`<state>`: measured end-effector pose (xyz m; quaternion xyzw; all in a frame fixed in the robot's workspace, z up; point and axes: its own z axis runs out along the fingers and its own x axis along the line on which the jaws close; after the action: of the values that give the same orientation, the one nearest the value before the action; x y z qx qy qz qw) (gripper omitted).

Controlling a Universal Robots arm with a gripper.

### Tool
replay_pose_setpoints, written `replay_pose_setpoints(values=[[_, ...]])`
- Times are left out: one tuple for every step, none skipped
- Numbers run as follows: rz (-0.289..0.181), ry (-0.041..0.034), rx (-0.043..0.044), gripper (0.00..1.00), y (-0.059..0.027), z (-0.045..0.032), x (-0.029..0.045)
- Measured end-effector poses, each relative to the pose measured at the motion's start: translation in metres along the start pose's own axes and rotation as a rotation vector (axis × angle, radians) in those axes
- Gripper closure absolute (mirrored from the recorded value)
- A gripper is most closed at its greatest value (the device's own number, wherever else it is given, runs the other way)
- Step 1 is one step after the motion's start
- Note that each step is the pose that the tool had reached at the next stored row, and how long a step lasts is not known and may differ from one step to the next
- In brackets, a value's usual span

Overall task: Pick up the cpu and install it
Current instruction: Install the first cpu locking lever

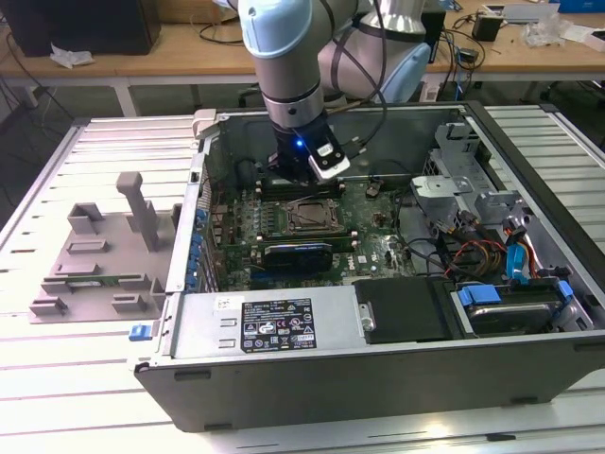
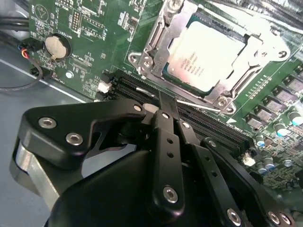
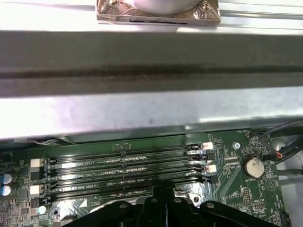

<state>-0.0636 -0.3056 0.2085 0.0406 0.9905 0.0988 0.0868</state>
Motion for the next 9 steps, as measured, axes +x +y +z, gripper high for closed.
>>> replay_pose_setpoints(values=[[0.003,-0.0006,0.0004,0.89,0.0012,-0.0001,0.0023],[0.009,-0.0026,0.0016,0.89,0.0011,0.0000,0.0032],[0.016,-0.0051,0.0027,0.89,0.0010,0.0005,0.0035],[0.025,-0.0090,0.0043,0.89,0.0008,0.0014,0.0038],[0.031,-0.0151,0.0052,0.89,0.0004,0.0029,0.0044],[0.036,-0.0214,0.0056,0.89,0.0001,0.0043,0.0051],[0.039,-0.0253,0.0057,0.89,-0.0001,0.0052,0.0056],[0.040,-0.0284,0.0057,0.89,-0.0003,0.0059,0.0060],[0.043,-0.0322,0.0057,0.89,-0.0005,0.0068,0.0065]])
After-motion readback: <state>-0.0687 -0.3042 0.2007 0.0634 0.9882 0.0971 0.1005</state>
